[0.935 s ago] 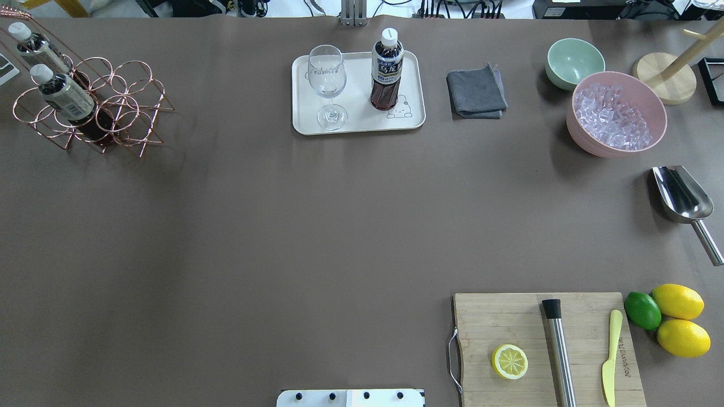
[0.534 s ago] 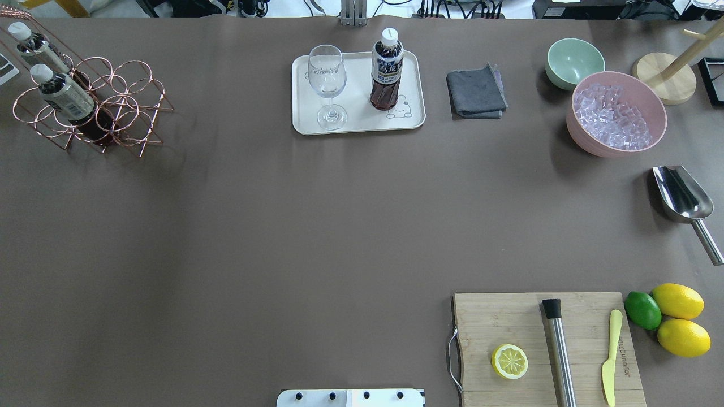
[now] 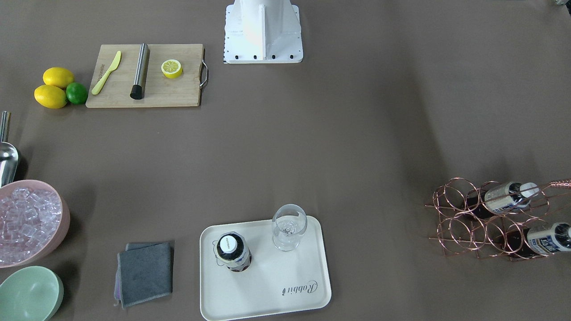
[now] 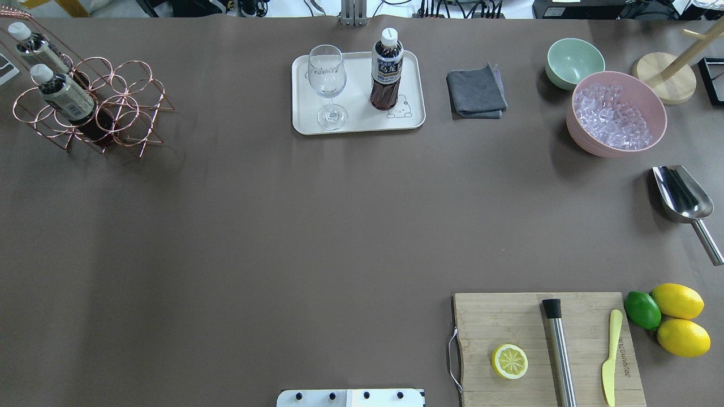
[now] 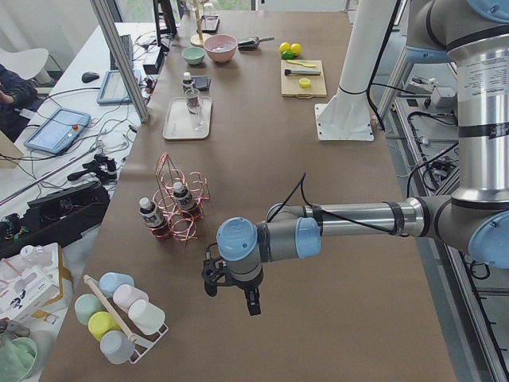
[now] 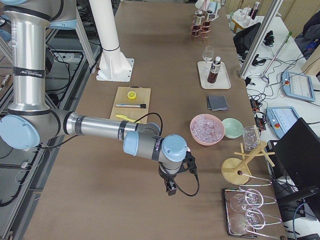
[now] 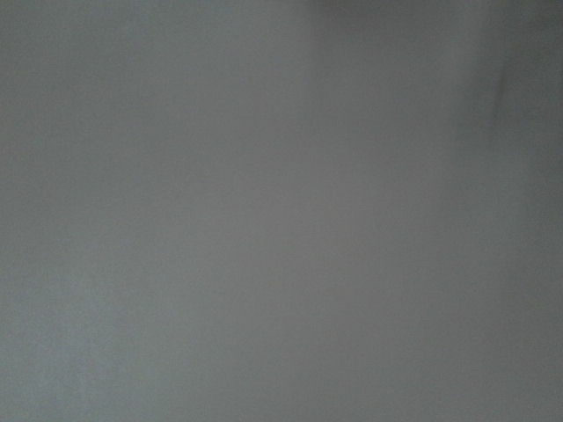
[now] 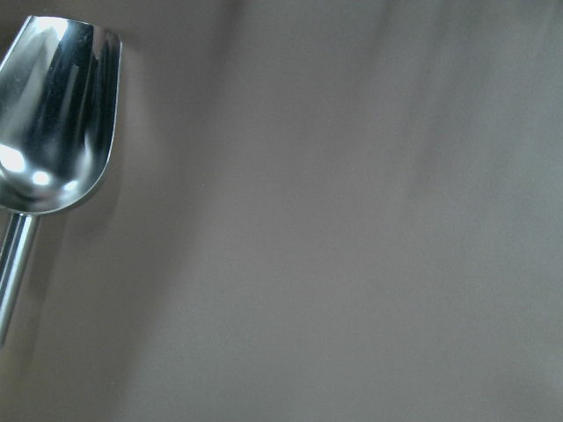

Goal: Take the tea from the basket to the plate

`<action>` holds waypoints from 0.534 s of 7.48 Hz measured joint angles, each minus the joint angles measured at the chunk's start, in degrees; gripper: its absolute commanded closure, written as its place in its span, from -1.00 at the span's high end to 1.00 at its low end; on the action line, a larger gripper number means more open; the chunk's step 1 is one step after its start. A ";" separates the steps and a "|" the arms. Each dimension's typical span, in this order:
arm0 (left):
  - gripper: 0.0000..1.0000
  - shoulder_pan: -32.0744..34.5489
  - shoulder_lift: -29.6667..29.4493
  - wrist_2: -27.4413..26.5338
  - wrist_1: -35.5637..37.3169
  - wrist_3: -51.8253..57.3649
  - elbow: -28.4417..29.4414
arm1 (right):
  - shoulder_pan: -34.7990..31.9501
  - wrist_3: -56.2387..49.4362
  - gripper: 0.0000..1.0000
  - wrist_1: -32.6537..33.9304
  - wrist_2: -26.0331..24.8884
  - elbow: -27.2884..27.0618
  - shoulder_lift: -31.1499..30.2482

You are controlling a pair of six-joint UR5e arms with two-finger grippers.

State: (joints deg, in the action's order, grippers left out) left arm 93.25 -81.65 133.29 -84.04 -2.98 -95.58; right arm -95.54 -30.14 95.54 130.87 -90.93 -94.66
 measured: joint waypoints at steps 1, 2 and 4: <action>0.95 -1.84 -0.36 -0.05 0.04 -2.22 -1.51 | 0.00 0.03 1.00 0.00 -0.03 0.01 0.00; 0.95 -3.18 -0.52 -0.06 0.04 -4.09 -2.46 | 0.00 0.03 1.00 0.00 -0.03 0.04 0.00; 0.95 -4.12 -0.78 -0.05 0.02 -5.50 -3.05 | 0.00 0.00 1.00 0.00 0.00 0.09 0.05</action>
State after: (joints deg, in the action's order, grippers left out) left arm 89.12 -82.43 133.24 -84.02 -8.48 -98.62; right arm -95.54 -30.14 95.54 130.86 -90.84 -94.62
